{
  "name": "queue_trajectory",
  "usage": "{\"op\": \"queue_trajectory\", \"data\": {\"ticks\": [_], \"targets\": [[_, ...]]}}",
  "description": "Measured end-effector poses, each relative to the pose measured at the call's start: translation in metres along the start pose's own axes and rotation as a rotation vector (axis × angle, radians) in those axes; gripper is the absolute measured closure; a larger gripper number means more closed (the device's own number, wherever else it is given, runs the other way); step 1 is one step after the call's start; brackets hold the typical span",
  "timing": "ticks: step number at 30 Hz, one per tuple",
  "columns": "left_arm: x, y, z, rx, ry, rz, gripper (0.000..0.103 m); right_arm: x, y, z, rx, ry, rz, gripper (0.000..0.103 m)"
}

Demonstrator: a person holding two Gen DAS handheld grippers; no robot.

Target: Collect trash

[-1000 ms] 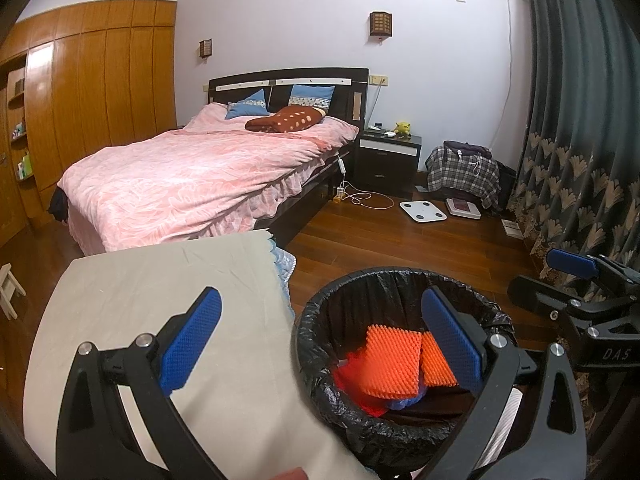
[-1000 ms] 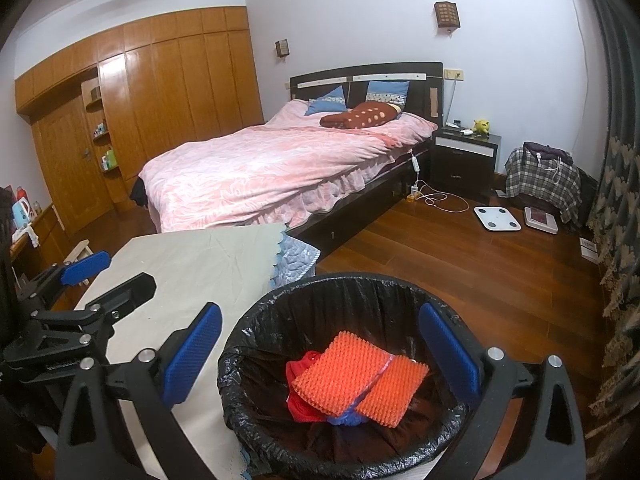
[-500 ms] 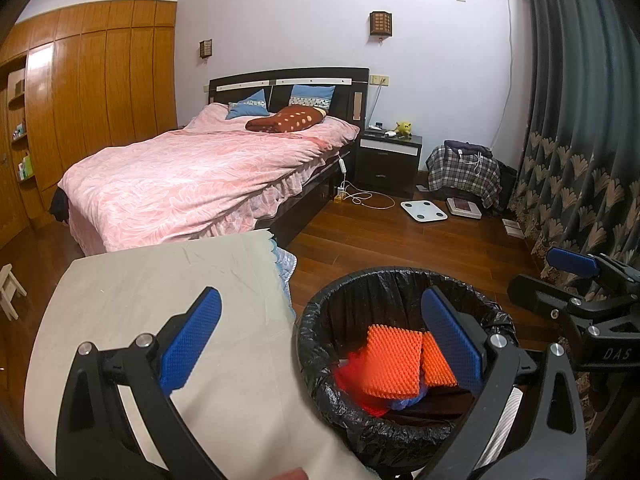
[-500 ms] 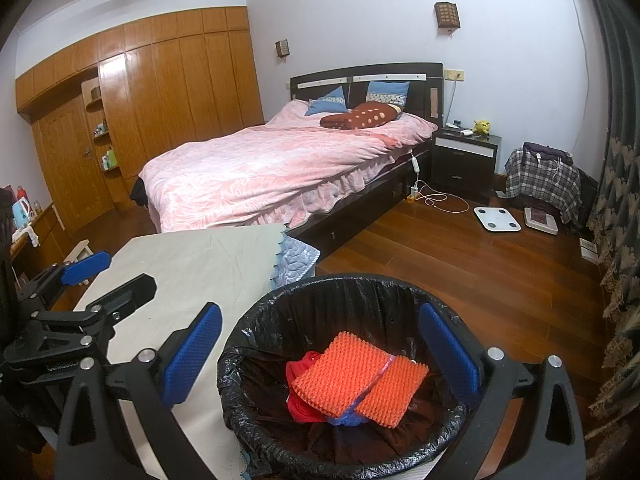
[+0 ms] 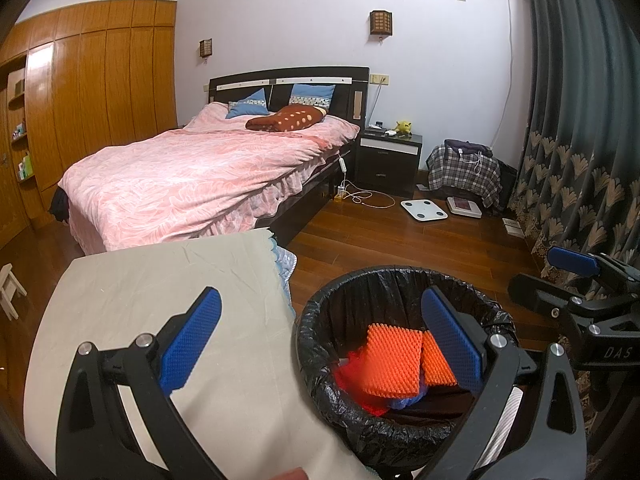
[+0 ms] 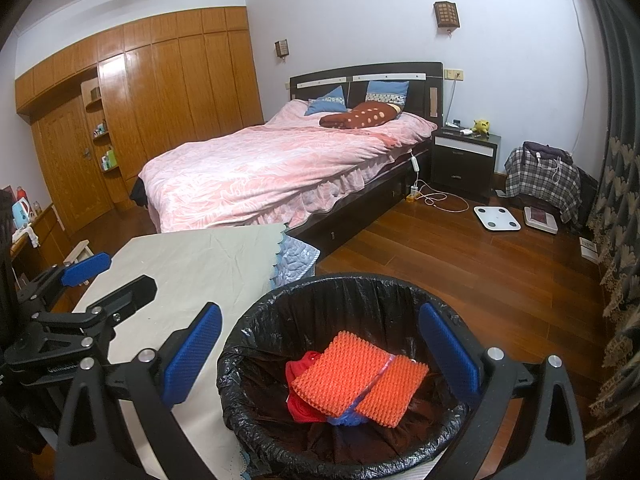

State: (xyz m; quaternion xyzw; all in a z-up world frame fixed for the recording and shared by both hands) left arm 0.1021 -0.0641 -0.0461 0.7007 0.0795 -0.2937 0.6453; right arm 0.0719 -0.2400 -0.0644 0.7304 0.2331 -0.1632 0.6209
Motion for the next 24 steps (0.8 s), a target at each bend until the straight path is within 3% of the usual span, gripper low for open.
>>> {"op": "queue_trajectory", "data": {"ticks": [24], "targets": [[-0.0001, 0.0004, 0.0000, 0.000, -0.001, -0.001, 0.006, 0.0009, 0.0005, -0.0005, -0.001, 0.000, -0.002, 0.006]]}}
Point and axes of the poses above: each gripper's, at about its wrist camera, not at the fingertips, and x roughly the way its jaws point, z to its right, y to its top, the point moved 4 cm from there along x, roughly the way its jaws point, and after that the axes turned 2 degrees about y, right-handed, at the moved point
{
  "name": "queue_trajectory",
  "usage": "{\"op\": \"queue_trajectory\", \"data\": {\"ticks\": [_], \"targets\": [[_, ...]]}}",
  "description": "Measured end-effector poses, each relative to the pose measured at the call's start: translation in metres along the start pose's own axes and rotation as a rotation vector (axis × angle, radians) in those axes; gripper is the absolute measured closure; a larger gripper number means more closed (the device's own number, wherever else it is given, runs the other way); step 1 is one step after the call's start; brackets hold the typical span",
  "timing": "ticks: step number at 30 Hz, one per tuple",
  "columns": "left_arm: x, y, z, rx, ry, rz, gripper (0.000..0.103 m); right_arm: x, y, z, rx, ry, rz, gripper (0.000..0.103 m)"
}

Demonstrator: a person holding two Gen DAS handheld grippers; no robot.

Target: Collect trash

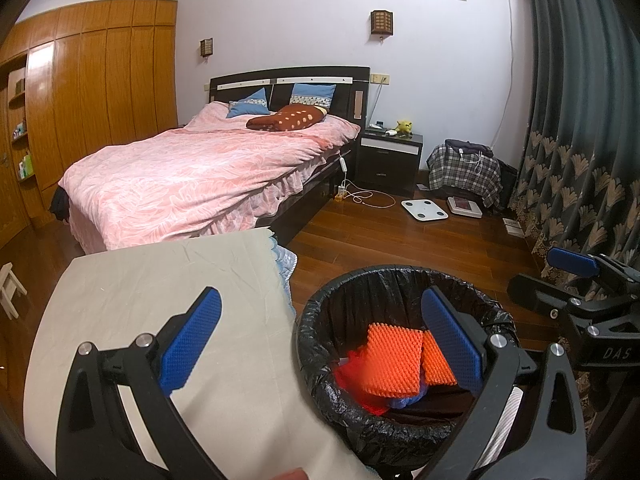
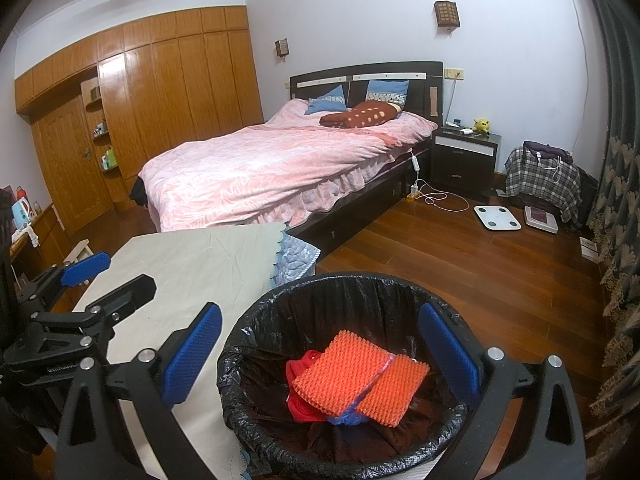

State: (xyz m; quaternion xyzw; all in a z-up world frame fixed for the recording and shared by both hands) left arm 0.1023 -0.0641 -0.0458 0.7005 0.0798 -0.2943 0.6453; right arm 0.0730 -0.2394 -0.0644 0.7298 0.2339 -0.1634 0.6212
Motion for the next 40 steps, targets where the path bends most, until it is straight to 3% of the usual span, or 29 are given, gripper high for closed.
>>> {"op": "queue_trajectory", "data": {"ticks": [40], "targets": [[-0.0021, 0.0000, -0.0026, -0.004, 0.003, 0.002, 0.006, 0.0014, 0.0010, 0.0000, -0.001, 0.000, -0.002, 0.006]]}}
Point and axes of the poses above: each gripper's, at about its wrist camera, not at the fingertips, and x roughly the way its jaws point, z to its right, y to its top, the point moved 4 cm from there along x, roughly the way its jaws point, and after that the axes turned 2 degrees about y, right-handed, at the moved point
